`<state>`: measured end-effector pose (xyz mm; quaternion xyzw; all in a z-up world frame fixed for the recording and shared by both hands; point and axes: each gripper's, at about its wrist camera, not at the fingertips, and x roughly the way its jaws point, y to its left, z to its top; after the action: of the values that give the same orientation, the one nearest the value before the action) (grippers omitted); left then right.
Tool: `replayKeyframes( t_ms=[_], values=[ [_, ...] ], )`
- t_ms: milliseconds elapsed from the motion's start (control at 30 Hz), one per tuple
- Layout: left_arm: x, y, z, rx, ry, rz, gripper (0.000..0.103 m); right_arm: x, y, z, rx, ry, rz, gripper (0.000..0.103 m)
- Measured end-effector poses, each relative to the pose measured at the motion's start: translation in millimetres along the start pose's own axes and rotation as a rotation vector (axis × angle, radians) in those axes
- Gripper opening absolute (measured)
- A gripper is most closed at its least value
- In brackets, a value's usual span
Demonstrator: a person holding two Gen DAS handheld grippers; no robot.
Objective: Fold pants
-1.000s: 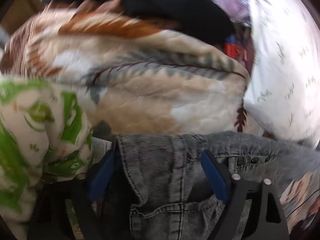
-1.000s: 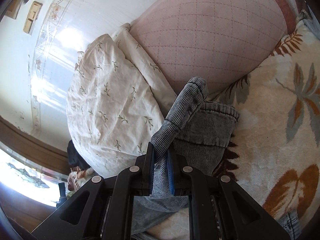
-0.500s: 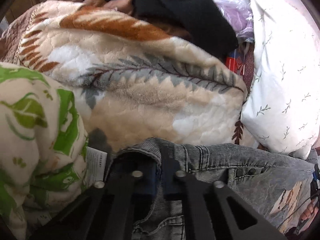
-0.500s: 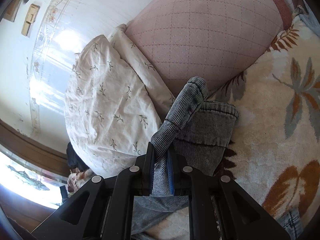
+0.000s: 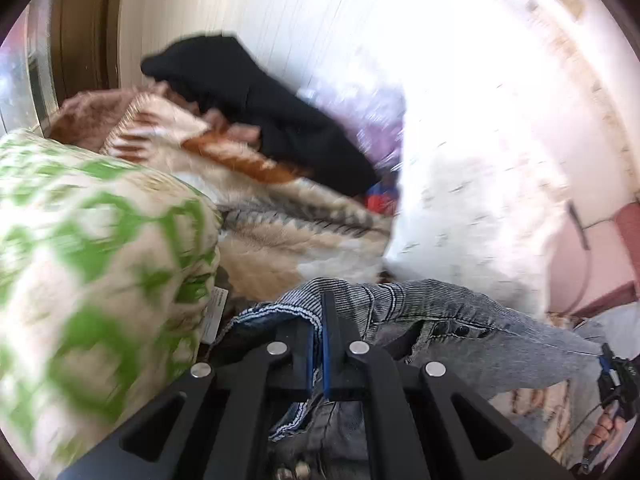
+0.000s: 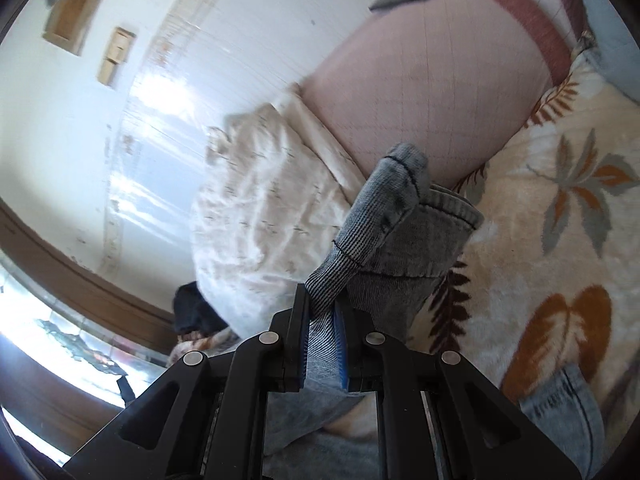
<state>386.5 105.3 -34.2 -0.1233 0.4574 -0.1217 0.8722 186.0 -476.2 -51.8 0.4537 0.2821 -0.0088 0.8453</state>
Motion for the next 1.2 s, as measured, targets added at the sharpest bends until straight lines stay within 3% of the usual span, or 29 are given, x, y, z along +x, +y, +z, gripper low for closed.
replayKeyframes(
  t_ms=[133,267,533,667,733,833,867,900,967,1167,1200],
  values=[
    [-40.4,6.5,-16.7,-0.013,-0.040,-0.053,0.004,-51.3,-2.1,-15.5,0.008,-0.035,0.035,0.011],
    [-66.9,19.5,-46.7,-0.029,-0.026,-0.068,0.004,-86.7,-23.2,-36.6,0.025,-0.038,0.016,0.011],
    [-65.7,38.1,-128.3,0.008,0.117,0.031,0.004,-116.8,-118.7,-89.8,0.169,0.043,-0.079,0.011],
    [-64.7,50.9,-162.6,0.039,0.147,0.057,0.004,-110.9,-138.4,-103.3,0.212,0.132,-0.088,0.014],
    [-67.6,50.4,-174.2,0.076,0.145,0.070,0.004,-105.8,-139.0,-101.9,0.224,0.143,-0.077,0.019],
    [-69.9,45.8,-183.1,0.110,0.147,0.099,0.004,-105.1,-137.3,-93.9,0.294,0.092,-0.069,0.060],
    [-70.7,46.4,-184.2,0.107,0.149,0.096,0.004,-109.2,-140.3,-88.3,0.336,0.034,-0.051,0.076],
    [-71.7,46.9,-184.2,0.106,0.151,0.092,0.004,-111.0,-140.3,-82.6,0.335,-0.008,-0.062,0.078],
    [-72.7,49.0,-183.2,0.098,0.156,0.085,0.004,-105.3,-141.5,-68.6,0.294,-0.008,-0.117,0.078],
    [-74.3,52.3,-183.2,0.075,0.158,0.080,0.005,-51.0,-148.8,-57.1,0.235,0.134,-0.108,0.078],
    [-74.5,51.9,-183.2,0.073,0.159,0.080,0.005,-43.6,-150.6,-58.0,0.242,0.154,-0.097,0.074]
  ],
)
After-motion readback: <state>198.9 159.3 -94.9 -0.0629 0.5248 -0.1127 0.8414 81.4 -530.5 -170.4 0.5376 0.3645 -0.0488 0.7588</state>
